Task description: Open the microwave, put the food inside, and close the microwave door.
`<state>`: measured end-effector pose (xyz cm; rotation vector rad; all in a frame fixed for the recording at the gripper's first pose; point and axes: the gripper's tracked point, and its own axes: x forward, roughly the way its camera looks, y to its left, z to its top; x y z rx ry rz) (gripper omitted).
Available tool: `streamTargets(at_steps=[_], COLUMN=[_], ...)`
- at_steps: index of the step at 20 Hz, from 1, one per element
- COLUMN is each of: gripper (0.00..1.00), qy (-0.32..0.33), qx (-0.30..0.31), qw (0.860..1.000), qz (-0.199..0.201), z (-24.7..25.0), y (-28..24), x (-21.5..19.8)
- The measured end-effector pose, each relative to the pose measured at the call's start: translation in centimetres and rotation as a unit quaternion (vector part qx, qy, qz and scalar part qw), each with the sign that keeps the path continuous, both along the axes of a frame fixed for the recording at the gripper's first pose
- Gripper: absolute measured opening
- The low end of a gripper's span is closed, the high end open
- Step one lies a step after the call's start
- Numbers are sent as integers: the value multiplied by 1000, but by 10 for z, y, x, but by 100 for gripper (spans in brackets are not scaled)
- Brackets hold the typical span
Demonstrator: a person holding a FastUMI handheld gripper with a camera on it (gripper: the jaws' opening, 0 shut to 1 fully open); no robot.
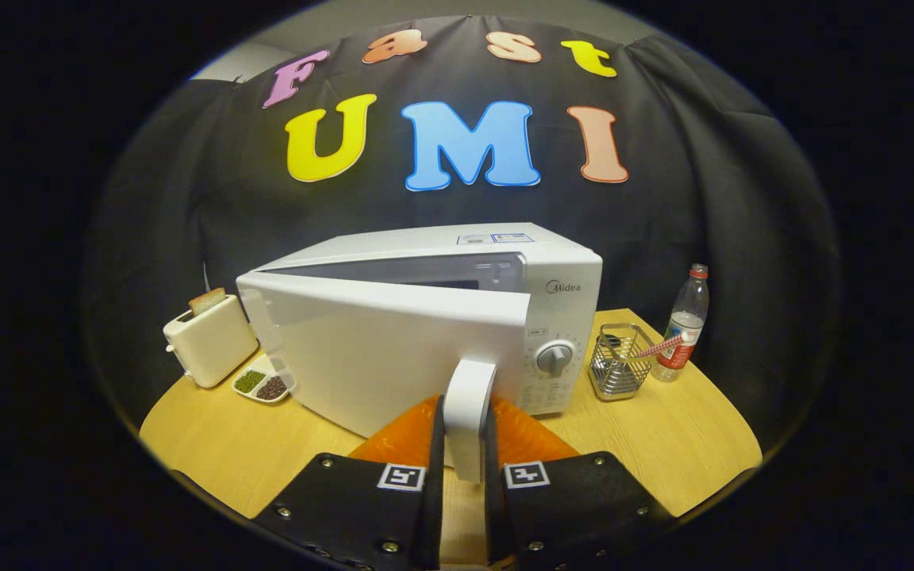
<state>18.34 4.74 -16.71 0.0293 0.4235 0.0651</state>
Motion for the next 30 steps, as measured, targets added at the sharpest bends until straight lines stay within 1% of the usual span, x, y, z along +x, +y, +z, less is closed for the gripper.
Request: streamTargets(at_steps=[3,8,13,20,28,30], gripper=[25,25,25,25,26,28], qy=[1,4,10,26,22,17], qx=[-10,-12,-19,-30,-52,-55], qw=[1000,1000,999,998,995,995], qz=[8,26,40,55,76,87], z=[1,0,-4,-19,-22,-21], y=[15,46,80,131,182,196], x=[-29,-68,-99,-131,-154,-162])
